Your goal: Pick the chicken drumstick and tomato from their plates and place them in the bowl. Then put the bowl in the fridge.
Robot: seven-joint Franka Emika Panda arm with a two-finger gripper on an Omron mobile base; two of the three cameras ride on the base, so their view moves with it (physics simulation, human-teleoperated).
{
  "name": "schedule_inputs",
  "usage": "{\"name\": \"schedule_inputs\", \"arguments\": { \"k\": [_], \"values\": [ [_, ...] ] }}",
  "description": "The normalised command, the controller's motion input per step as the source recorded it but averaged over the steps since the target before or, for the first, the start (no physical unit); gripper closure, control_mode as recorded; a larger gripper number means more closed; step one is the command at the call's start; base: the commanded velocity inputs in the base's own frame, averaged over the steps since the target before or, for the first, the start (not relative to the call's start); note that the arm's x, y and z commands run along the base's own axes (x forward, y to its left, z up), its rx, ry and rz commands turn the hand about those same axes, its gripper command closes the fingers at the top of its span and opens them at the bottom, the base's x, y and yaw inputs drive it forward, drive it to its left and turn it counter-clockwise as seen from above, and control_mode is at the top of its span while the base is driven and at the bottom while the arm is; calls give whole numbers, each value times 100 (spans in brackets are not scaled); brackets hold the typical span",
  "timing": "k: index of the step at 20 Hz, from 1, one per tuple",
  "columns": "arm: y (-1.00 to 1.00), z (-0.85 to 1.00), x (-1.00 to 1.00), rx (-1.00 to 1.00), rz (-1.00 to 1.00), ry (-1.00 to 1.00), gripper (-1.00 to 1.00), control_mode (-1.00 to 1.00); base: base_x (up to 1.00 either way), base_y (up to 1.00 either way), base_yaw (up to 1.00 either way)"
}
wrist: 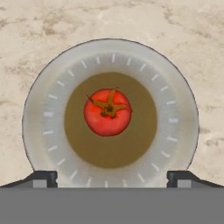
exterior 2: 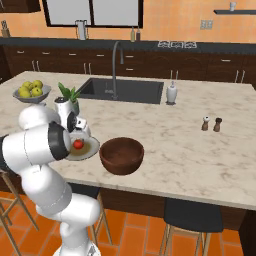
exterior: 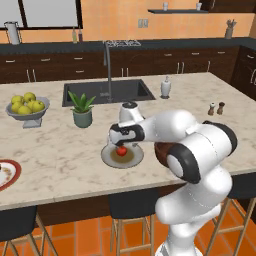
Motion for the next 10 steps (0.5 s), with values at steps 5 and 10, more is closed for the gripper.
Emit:
{"name": "schedule_inputs", "arguments": {
  "k": [5, 10],
  "values": [
    [2, -26, 26, 0, 0, 0, -100, -100, 0, 0, 0],
    [0, -18, 12, 0, 0, 0, -100, -100, 0, 0, 0]
  ]
}}
